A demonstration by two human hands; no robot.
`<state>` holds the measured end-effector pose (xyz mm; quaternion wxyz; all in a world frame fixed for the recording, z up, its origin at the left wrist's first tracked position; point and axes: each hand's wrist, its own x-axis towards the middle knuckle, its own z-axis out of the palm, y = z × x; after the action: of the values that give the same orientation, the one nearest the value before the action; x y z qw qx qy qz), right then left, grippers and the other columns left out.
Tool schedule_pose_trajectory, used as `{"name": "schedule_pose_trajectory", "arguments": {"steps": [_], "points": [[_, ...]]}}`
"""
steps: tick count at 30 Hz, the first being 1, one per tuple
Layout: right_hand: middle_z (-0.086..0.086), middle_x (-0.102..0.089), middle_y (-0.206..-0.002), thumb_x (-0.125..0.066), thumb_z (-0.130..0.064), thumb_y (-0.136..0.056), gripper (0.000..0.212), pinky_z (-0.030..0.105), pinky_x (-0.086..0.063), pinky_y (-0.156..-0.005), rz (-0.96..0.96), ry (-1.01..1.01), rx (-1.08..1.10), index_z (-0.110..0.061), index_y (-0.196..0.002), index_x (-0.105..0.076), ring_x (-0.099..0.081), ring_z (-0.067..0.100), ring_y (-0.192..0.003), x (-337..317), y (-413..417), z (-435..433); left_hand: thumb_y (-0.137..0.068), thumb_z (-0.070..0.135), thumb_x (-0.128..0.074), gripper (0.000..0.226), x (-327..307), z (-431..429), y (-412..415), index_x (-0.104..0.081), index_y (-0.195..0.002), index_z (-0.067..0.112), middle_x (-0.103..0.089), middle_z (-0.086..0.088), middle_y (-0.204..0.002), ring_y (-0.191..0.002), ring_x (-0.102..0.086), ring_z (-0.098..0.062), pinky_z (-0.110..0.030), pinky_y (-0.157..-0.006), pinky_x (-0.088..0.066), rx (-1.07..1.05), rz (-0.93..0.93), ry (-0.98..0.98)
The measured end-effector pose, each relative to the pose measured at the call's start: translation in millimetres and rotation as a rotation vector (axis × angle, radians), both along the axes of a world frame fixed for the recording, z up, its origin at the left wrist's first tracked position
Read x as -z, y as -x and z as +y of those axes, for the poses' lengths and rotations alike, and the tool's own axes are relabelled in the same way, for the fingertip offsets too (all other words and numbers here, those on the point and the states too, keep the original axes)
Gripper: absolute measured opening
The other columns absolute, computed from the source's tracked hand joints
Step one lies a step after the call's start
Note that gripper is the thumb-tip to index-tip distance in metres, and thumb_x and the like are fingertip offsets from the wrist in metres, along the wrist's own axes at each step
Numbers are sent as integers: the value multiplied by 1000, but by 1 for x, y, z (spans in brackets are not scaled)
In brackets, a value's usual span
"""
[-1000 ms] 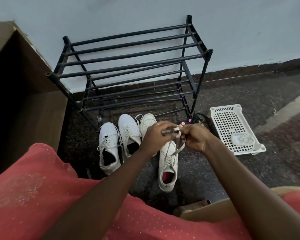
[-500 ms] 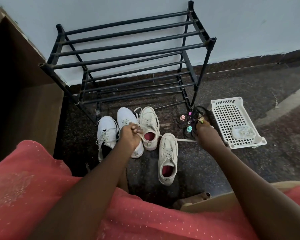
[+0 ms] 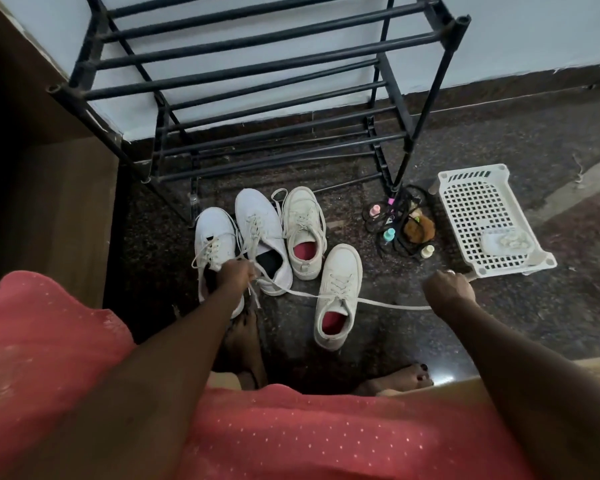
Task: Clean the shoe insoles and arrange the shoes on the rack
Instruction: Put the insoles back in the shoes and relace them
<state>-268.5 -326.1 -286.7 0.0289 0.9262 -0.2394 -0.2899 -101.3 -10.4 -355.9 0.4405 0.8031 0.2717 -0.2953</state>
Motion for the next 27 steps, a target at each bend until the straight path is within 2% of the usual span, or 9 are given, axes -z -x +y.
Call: {"name": "schedule_pose_trajectory", "arguments": {"steps": [2, 4, 7, 10, 15, 17, 19, 22, 27], "points": [[7, -61, -125, -37, -9, -95, 36, 30, -45, -93, 11, -35, -1, -13, -120, -62, -55, 23, -118, 11, -3, 8, -90, 19, -52, 30, 9, -10, 14, -61, -110, -2, -65, -21, -111, -105, -60, -35, -35, -84, -48, 342, -83, -349], [8, -60, -125, -37, -10, -95, 35, 32, -44, -94, -8, -73, 2, -14, -119, -61, -56, 25, -117, 22, -6, 22, -89, 18, -55, 37, 8, -25, 34, -54, -122, 0, -57, -20, -123, -115, -52, -35, -38, -94, -41, 580, -332, -512], [10, -58, -125, -41, -12, -94, 32, 40, -37, -99, -49, -187, 63, -16, -119, -61, -51, 29, -119, 39, -15, 48, -94, 15, -52, 37, 6, -52, 56, -55, -129, 5, -55, -15, -131, -120, -50, -29, -33, -98, -36, 970, -565, -235], [16, -63, -120, -47, -5, -92, 34, 36, -42, -96, -170, -489, 158, -10, -122, -62, -57, 31, -113, 56, -26, 71, -94, 22, -54, 35, 14, -69, 72, -59, -127, 10, -60, -11, -128, -118, -55, -26, -32, -96, -39, 1244, -417, -49], [16, -70, -103, -65, -10, -84, 22, 30, -46, -87, -289, -653, 343, -8, -105, -72, -63, 30, -102, 73, -22, 94, -86, 21, -65, 35, 25, -77, 86, -66, -119, 13, -67, -13, -116, -110, -59, -26, -30, -90, -40, 1077, -413, -111], [16, -70, -96, -65, -15, -84, 16, 34, -47, -83, -317, -557, 333, -10, -98, -72, -63, 33, -98, 77, -20, 96, -84, 17, -68, 27, 26, -77, 90, -71, -110, 9, -70, -12, -109, -103, -62, -25, -29, -86, -40, 969, -439, -90], [14, -67, -101, -55, -19, -90, 18, 36, -42, -86, -253, -416, 185, -12, -103, -65, -58, 33, -103, 78, -20, 96, -84, 15, -67, 23, 27, -79, 95, -73, -105, 8, -71, -11, -105, -100, -62, -25, -27, -83, -39, 897, -464, -103], [12, -64, -107, -42, -9, -92, 22, 37, -39, -89, -207, -290, 21, -14, -109, -55, -55, 32, -107, 80, -19, 96, -85, 15, -65, 19, 28, -84, 100, -74, -101, 10, -71, -10, -102, -98, -62, -24, -30, -82, -41, 855, -487, -185], [12, -64, -107, -37, -6, -94, 28, 37, -39, -91, -196, -189, -5, -16, -111, -56, -54, 29, -108, 86, -18, 94, -82, 8, -61, 15, 32, -85, 92, -75, -88, 6, -71, -13, -90, -90, -62, -29, -36, -77, -46, 815, -429, -236]]}}
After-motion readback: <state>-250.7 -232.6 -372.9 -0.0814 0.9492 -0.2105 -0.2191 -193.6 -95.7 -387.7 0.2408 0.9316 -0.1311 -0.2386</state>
